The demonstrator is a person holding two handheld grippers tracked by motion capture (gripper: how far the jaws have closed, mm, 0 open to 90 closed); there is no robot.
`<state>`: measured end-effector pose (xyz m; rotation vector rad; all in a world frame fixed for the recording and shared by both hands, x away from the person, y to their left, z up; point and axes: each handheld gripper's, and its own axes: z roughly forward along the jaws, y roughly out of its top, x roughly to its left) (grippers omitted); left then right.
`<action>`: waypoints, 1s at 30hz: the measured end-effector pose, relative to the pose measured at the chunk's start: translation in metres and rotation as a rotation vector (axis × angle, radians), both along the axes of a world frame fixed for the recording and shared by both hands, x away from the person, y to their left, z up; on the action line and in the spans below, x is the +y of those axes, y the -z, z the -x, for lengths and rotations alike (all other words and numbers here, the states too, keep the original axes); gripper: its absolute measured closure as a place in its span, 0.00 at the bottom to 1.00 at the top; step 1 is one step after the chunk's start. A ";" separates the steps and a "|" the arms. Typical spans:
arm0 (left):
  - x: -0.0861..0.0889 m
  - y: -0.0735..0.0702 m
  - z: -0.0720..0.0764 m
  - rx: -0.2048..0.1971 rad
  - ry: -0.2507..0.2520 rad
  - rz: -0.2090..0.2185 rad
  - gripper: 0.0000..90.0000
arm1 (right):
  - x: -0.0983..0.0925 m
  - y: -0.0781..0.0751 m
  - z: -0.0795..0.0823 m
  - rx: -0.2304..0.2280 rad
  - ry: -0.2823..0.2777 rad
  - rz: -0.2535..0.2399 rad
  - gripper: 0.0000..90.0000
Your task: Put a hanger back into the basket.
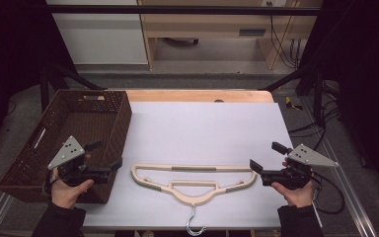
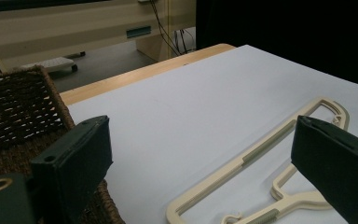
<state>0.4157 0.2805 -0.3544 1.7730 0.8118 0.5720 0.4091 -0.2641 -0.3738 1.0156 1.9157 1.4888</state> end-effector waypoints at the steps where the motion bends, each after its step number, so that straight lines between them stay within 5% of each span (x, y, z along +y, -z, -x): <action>1: 0.000 0.000 0.000 0.000 0.001 0.002 0.06 | 0.000 0.000 0.000 0.004 -0.006 0.001 0.03; 14: -0.003 0.000 0.001 -0.001 0.012 -0.005 0.06 | 0.018 0.005 -0.004 0.072 -0.105 0.098 0.06; 30: -0.006 0.001 0.001 0.003 0.020 -0.014 0.06 | 0.057 0.032 -0.013 0.248 -0.331 0.304 0.21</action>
